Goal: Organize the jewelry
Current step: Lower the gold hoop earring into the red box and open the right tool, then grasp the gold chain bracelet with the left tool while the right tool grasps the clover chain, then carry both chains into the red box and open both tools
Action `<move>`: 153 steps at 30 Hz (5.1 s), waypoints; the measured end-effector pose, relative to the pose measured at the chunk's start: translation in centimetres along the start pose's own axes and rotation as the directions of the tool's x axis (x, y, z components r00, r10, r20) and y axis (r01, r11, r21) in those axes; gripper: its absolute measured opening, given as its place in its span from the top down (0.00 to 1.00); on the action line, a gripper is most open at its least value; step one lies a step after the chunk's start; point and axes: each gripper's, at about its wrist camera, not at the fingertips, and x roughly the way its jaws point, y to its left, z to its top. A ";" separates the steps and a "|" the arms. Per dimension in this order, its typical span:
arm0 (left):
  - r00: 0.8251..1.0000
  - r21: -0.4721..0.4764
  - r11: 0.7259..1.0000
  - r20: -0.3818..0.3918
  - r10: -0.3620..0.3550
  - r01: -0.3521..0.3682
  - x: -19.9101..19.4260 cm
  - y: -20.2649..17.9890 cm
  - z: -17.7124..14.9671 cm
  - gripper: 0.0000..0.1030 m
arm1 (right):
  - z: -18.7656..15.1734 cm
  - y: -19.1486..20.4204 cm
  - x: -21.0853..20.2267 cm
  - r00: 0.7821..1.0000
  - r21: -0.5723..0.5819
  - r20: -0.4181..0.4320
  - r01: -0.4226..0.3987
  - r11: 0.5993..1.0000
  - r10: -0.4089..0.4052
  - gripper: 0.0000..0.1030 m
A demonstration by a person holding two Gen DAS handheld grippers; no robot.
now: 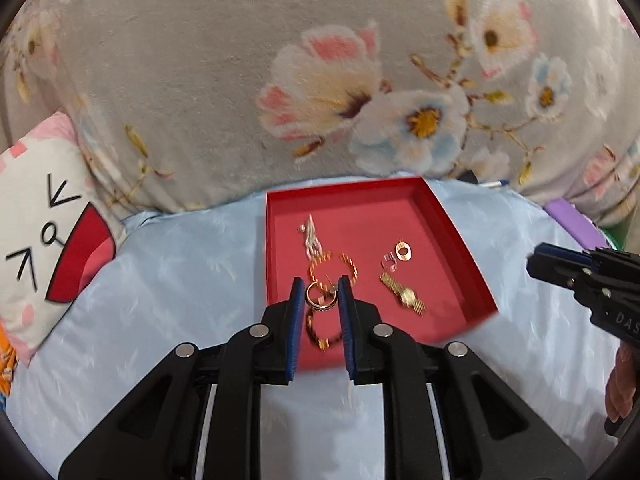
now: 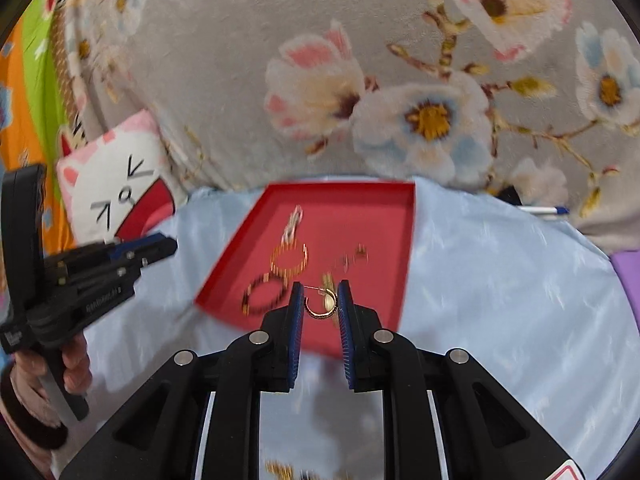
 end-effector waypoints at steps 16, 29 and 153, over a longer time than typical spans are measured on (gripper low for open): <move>0.977 -0.129 0.991 -0.212 0.015 -0.043 17.6 4.4 3.9 0.84 | 6.6 -4.1 19.0 0.964 0.124 -0.248 0.130 0.984 -0.096 0.85; 0.982 -0.116 0.988 -0.167 0.085 -0.105 17.4 3.9 4.8 0.69 | 7.5 -3.4 18.4 0.971 0.093 -0.179 0.175 0.980 -0.156 0.72; 0.978 -0.042 0.996 -0.192 -0.083 0.077 17.8 -3.3 5.8 0.92 | 3.8 -4.5 14.9 0.973 0.072 -0.196 0.138 0.988 -0.122 0.95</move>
